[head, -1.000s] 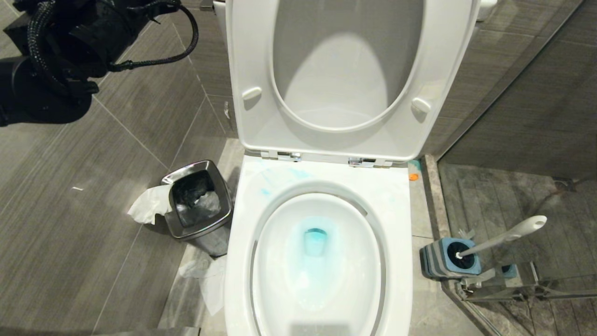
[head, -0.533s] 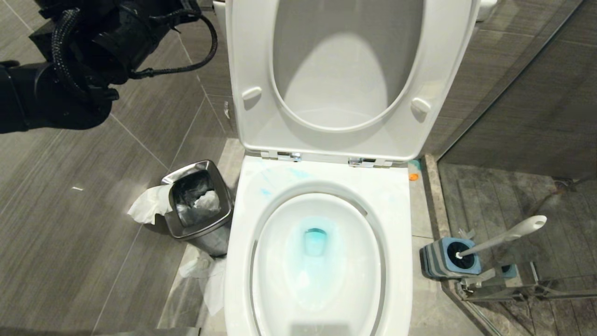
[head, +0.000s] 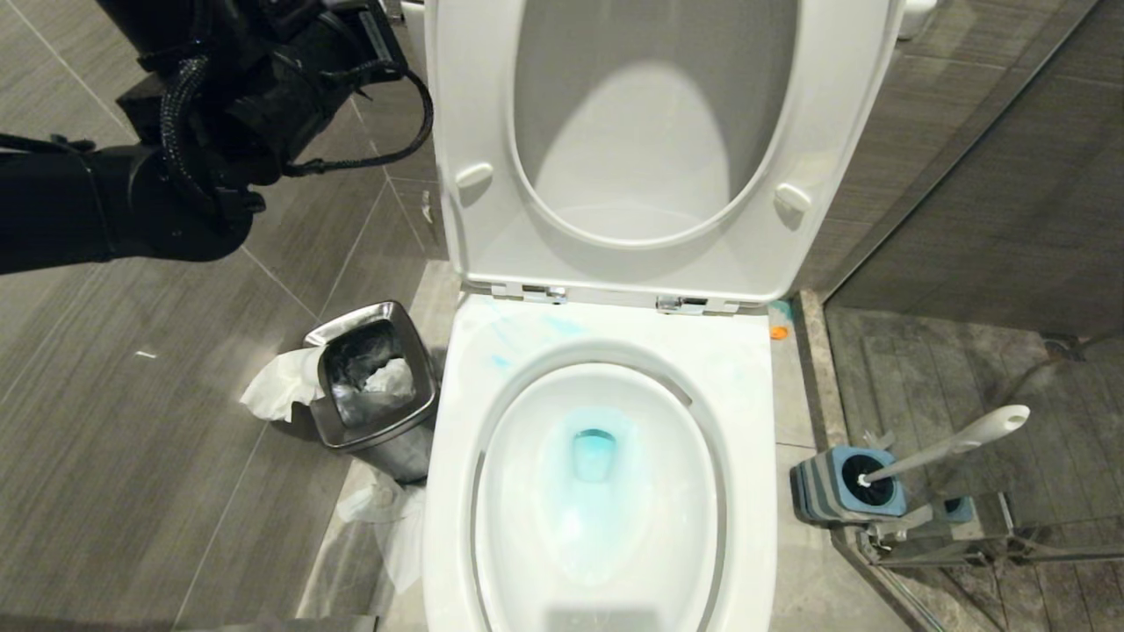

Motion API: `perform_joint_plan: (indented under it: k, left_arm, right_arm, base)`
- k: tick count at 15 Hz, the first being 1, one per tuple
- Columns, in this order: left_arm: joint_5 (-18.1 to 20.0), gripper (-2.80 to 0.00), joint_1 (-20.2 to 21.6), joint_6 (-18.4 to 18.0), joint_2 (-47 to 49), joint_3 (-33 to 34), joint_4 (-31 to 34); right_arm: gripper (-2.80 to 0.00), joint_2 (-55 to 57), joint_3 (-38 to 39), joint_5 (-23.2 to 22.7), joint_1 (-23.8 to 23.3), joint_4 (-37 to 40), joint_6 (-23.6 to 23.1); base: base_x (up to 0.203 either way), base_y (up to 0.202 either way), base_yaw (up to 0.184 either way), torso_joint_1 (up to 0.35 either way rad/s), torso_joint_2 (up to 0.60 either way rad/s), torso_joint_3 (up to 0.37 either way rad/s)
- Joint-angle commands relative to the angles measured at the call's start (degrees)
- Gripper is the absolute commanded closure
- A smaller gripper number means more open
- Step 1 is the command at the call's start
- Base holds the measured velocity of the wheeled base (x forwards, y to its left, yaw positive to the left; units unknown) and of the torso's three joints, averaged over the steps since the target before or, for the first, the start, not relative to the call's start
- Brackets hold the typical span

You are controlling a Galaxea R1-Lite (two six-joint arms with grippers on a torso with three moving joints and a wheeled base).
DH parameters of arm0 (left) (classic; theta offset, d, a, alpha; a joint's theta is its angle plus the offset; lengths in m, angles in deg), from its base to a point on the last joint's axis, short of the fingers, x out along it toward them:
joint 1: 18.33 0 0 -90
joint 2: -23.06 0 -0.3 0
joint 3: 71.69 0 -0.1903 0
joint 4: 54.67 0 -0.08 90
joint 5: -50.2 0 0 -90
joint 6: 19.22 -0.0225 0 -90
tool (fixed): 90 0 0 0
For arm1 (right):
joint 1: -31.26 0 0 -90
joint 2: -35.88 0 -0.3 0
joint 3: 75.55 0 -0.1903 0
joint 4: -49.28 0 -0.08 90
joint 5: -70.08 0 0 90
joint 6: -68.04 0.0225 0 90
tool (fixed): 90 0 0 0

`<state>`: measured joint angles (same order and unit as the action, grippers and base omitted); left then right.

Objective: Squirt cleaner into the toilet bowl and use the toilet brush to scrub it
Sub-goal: Flush the toilet

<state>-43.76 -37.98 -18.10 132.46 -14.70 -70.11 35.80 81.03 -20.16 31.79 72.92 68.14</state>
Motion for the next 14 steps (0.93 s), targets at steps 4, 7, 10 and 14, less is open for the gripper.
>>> perform_joint_plan:
  k: [4, 7, 10, 14]
  left_arm:
    - [0.2, 0.00, -0.1, -0.1, 2.9, 0.0, -0.2]
    - [0.4, 0.00, -0.1, -0.2, 3.9, -0.1, -0.2]
    - [0.3, 0.00, -0.1, -2.0, 6.1, -0.5, -0.6]
    - [0.5, 0.00, -0.1, -2.1, 8.3, -1.0, -4.2]
  right_arm:
    - [0.00, 0.1, 0.0, 0.0, 0.1, 0.0, 0.0]
    - [0.00, 0.1, 0.0, 0.0, 0.0, 0.0, 0.0]
    - [0.00, 0.1, 0.0, 0.0, 0.0, 0.0, 0.0]
    - [0.00, 0.1, 0.0, 0.0, 0.0, 0.0, 0.0]
  base:
    - [0.000, 0.000, 0.000, 0.000, 0.00, 0.000]
    - [0.000, 0.000, 0.000, 0.000, 0.00, 0.000]
    - [0.000, 0.000, 0.000, 0.000, 0.00, 0.000]
    - [0.000, 0.000, 0.000, 0.000, 0.00, 0.000]
